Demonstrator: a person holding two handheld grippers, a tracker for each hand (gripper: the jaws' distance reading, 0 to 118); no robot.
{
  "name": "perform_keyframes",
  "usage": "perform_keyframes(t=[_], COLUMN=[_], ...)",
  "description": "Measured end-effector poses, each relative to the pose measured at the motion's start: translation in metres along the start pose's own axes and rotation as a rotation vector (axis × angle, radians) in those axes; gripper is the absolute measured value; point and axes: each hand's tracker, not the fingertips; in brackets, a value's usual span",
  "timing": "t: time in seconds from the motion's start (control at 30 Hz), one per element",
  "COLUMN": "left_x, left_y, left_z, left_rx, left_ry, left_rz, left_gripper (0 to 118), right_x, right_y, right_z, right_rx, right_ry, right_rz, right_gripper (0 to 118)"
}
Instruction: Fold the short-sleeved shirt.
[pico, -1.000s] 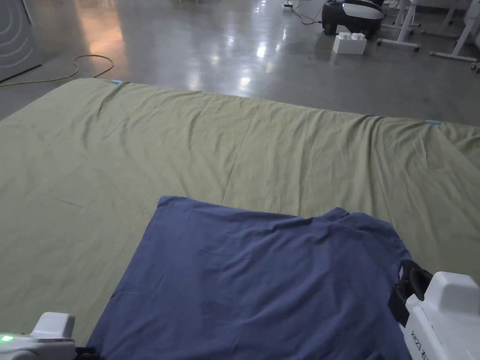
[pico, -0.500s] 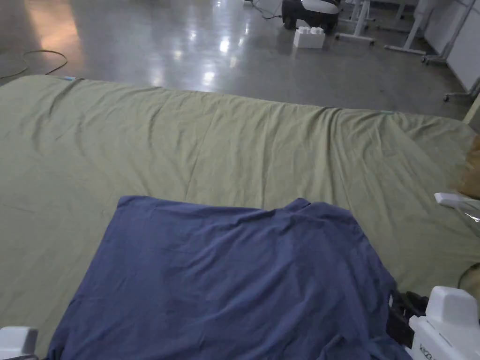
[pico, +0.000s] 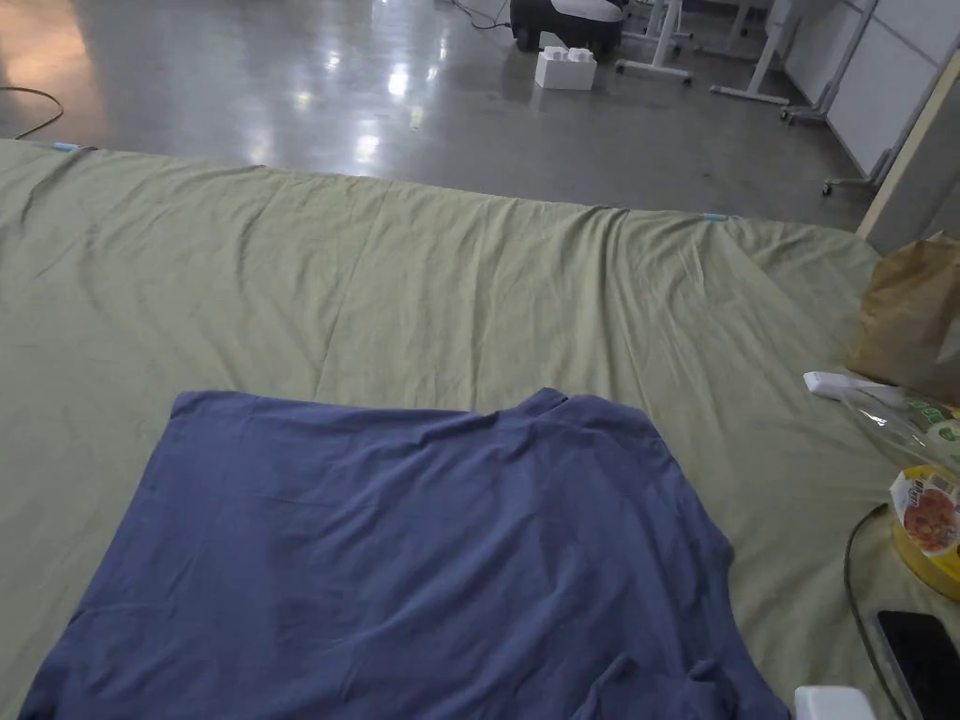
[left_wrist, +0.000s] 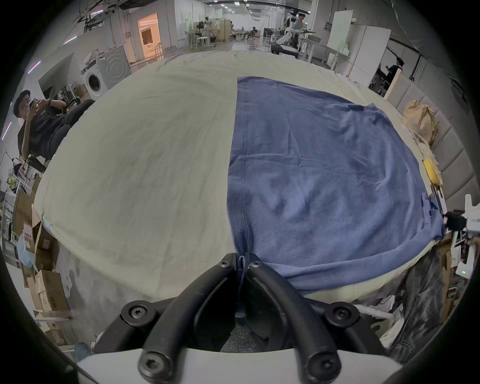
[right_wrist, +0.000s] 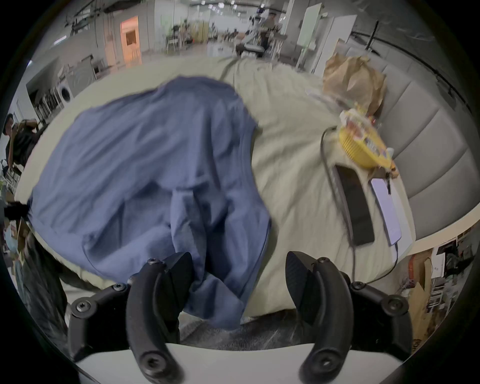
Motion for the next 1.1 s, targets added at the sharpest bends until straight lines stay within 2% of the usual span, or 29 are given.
perform_keyframes(t=[0.1,0.17,0.33,0.4,0.43,0.47,0.5,0.53,0.63,0.73,0.9,1.03,1.1], left_x=[-0.001,-0.001,0.0,0.002,0.001,0.001,0.001,0.001,0.0,-0.001,0.0,0.002,0.002], left_y=[-0.002,-0.003,-0.001,-0.001,-0.001,-0.001,-0.001,-0.001,-0.002,0.002,0.016,0.032,0.042], left_z=[-0.001,-0.001,-0.004,-0.004,-0.005,-0.005,-0.005,-0.005,0.0,0.009,0.023,0.031,0.032], left_rx=[-0.005,-0.008,-0.015,-0.014,-0.013,-0.012,-0.01,-0.003,0.031,0.088,0.177,0.237,0.256], left_ry=[-0.003,-0.004,-0.003,-0.001,-0.001,0.0,0.0,-0.001,-0.003,-0.014,-0.033,-0.041,-0.048], left_rz=[0.009,0.012,0.011,0.009,0.01,0.012,0.012,0.013,0.022,0.037,0.046,0.041,0.041], left_gripper=[5,5,5,5,5,5,5,5,5,5,5,5,5], right_x=[-0.002,0.002,0.009,0.009,0.008,0.007,0.007,0.007,0.011,0.01,0.01,0.018,0.022], right_y=[-0.014,-0.023,-0.02,-0.021,-0.021,-0.02,-0.019,-0.019,-0.019,-0.02,-0.003,0.02,0.034], right_z=[-0.019,-0.017,-0.019,-0.02,-0.02,-0.019,-0.019,-0.018,-0.013,0.0,0.028,0.038,0.04], right_rx=[-0.09,-0.034,-0.055,-0.051,-0.049,-0.045,-0.039,-0.026,-0.02,0.035,0.147,0.22,0.241], right_ry=[0.012,0.028,0.058,0.105,0.097,0.093,0.082,0.057,0.075,0.06,0.055,0.122,0.119], right_rz=[0.009,-0.047,-0.093,-0.113,-0.107,-0.098,-0.081,-0.078,-0.079,-0.05,-0.049,-0.114,-0.115], right_gripper=[77,77,74,57,51,38,16,5,4,3,3,3,3])
